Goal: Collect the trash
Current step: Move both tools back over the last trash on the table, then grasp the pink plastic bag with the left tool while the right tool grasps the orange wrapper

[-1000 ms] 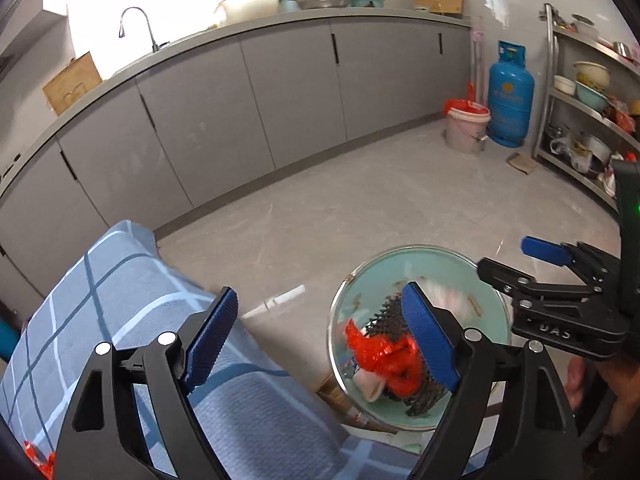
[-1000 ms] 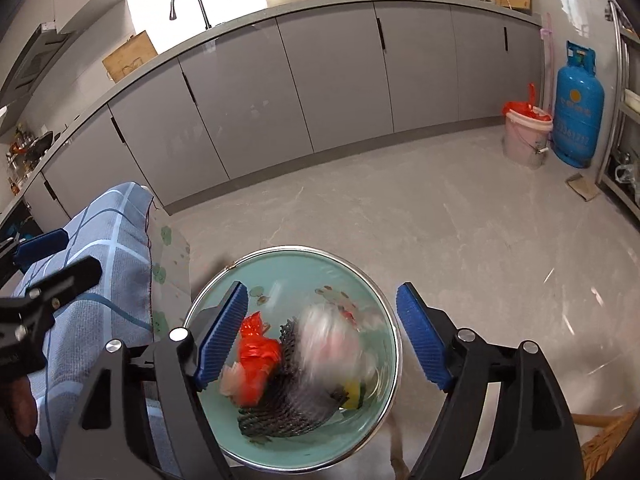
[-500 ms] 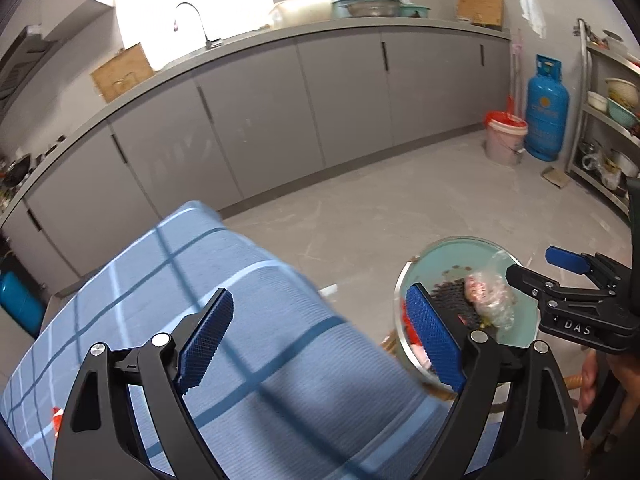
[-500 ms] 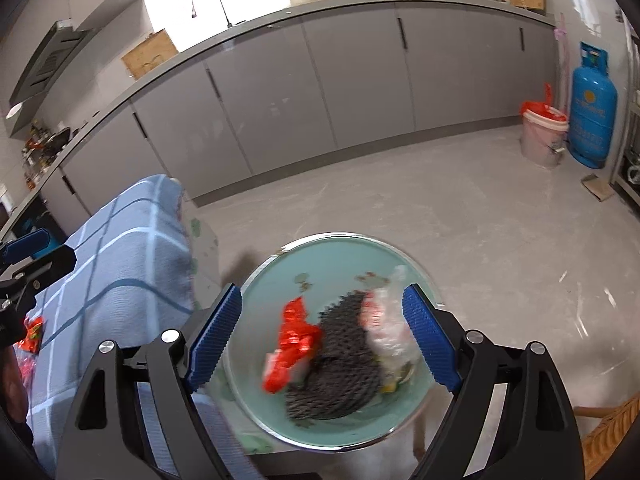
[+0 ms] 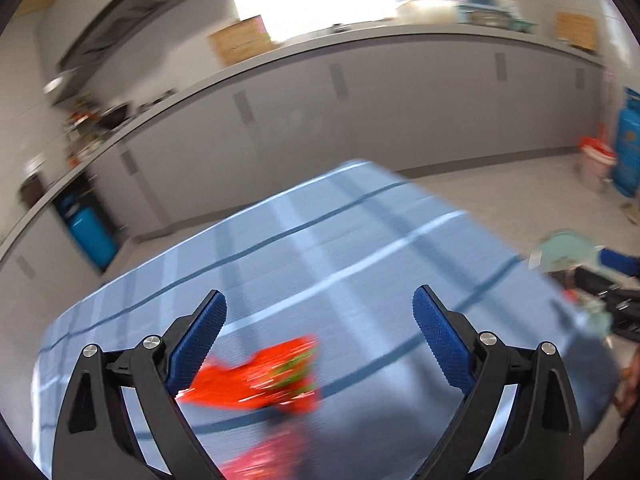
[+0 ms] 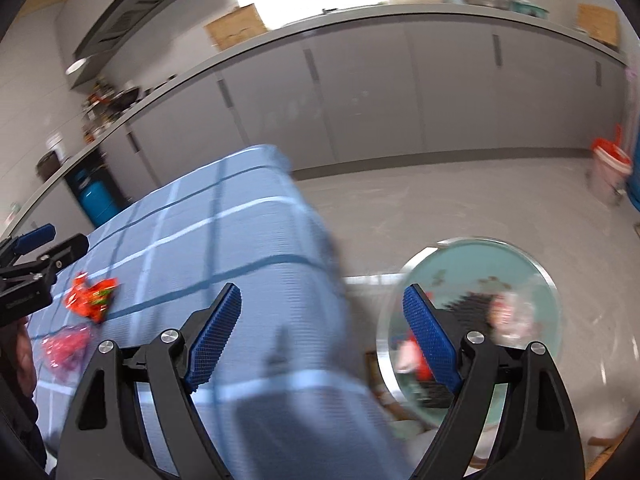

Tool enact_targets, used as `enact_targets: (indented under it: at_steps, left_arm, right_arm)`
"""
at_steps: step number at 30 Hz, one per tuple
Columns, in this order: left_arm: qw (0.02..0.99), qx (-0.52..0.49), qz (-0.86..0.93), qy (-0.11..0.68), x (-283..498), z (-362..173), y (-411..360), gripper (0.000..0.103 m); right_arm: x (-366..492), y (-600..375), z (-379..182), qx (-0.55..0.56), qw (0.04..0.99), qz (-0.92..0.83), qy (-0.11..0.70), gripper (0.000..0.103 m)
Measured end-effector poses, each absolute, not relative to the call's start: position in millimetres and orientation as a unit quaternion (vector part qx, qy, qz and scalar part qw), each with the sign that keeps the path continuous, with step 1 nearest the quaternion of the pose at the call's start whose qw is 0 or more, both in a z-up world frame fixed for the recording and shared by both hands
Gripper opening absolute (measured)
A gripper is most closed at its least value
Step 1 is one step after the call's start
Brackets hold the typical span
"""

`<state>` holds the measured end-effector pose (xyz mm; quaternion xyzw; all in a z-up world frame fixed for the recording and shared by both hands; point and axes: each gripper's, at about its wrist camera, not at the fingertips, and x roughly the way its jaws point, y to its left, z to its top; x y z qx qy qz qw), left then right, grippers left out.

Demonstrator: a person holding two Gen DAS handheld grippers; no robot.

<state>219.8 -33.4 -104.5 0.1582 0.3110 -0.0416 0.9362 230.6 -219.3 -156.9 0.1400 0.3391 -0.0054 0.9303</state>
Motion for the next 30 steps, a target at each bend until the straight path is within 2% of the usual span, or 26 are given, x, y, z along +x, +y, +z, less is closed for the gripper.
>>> enact_targets:
  at_steps: [9, 13, 22, 23, 24, 25, 26, 28, 29, 30]
  left_arm:
    - [0.929, 0.102, 0.051, 0.351, 189, -118, 93, 0.093]
    - [0.927, 0.083, 0.029, 0.366, 170, -126, 99, 0.093]
    - [0.909, 0.058, -0.039, 0.412, 166, -164, 79, 0.091]
    - [0.907, 0.056, -0.041, 0.416, 167, -168, 79, 0.084]
    - [0.904, 0.051, -0.045, 0.422, 168, -170, 80, 0.071]
    - [0.901, 0.044, -0.050, 0.428, 168, -172, 82, 0.065]
    - [0.899, 0.036, -0.056, 0.432, 168, -174, 83, 0.053]
    - [0.899, 0.034, -0.061, 0.432, 167, -174, 83, 0.040]
    - [0.899, 0.032, -0.061, 0.432, 166, -173, 84, 0.024]
    - [0.900, 0.028, -0.062, 0.431, 165, -171, 87, 0.021]
  right_arm:
    - [267, -121, -138, 0.085, 0.933, 0.090, 0.337, 0.083]
    - [265, -100, -136, 0.072, 0.932, 0.100, 0.340, 0.088]
    - [234, -94, -150, 0.071, 0.923, 0.091, 0.368, 0.088]
    - [233, -94, -150, 0.070, 0.923, 0.091, 0.368, 0.088]
    - [233, -94, -148, 0.069, 0.923, 0.091, 0.367, 0.088]
    - [233, -94, -148, 0.068, 0.924, 0.091, 0.366, 0.089]
    - [234, -93, -147, 0.067, 0.924, 0.092, 0.365, 0.089]
    - [236, -90, -144, 0.064, 0.924, 0.096, 0.364, 0.089]
    - [238, -86, -142, 0.060, 0.925, 0.100, 0.362, 0.089]
    - [241, -82, -140, 0.054, 0.926, 0.104, 0.360, 0.089]
